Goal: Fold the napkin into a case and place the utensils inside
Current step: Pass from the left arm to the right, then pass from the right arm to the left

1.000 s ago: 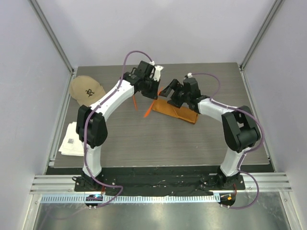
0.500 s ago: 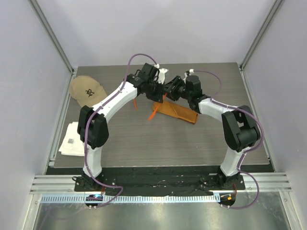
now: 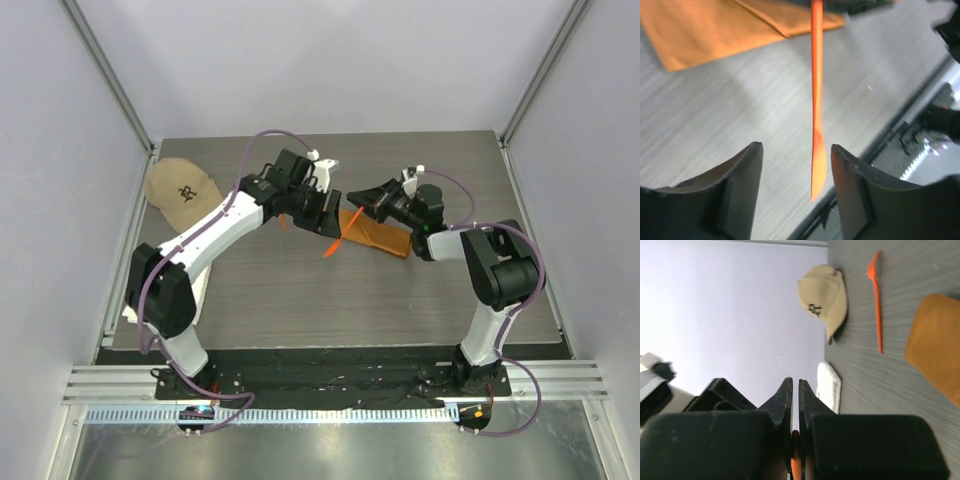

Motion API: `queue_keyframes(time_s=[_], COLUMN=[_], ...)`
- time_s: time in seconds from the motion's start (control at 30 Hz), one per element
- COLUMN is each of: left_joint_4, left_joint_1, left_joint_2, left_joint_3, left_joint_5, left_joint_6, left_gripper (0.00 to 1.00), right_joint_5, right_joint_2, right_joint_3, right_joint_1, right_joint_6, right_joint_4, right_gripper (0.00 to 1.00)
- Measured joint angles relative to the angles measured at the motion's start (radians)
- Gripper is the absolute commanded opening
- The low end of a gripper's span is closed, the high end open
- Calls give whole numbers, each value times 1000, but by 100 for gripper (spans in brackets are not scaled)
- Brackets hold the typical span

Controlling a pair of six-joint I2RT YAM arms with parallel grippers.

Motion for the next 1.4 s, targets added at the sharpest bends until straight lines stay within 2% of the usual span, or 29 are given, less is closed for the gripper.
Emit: queue_keyframes(time_s=[0.13, 0.3, 0.5, 0.67, 0.8, 0.93, 1.1, 1.17, 1.23, 1.4], left_joint_4=[47, 198, 478, 782, 878, 919, 1006, 1065, 1110, 1193], left_joint_1=[11, 64, 78, 59, 47, 43, 38, 31, 19, -16], left_joint_2=[-76, -185, -276, -304, -307, -334, -416, -459, -492, -552], left_joint_3=[-96, -325, -537, -669, -704, -726, -805, -861, -902, -970], left_joint_5=[99, 274, 422, 482, 489, 481, 401, 347, 294, 168], left_joint_6=[-32, -181, -421, -628, -708, -752, -814, -851, -880, -934], left_gripper=[63, 66, 66, 59, 56, 47, 49, 56, 58, 55], right_joint_5=[-47, -82, -80, -53, -14, 44, 114, 145, 173, 230], right_joint_2=[-22, -101, -173, -190, -211, -259, -333, -350, -360, -393], right_joint_3=[-53, -137, -188, -206, -229, -260, -303, -316, -325, -354], right_joint_1=[-29, -28, -23, -8, 2, 4, 6, 8, 11, 16], right_joint_6=[27, 25, 8, 0, -11, -20, -27, -28, -31, -34], right_joint_4=[149, 238, 275, 283, 279, 276, 271, 270, 270, 262], right_gripper=[1, 1, 1, 1, 1, 1, 1, 1, 1, 1])
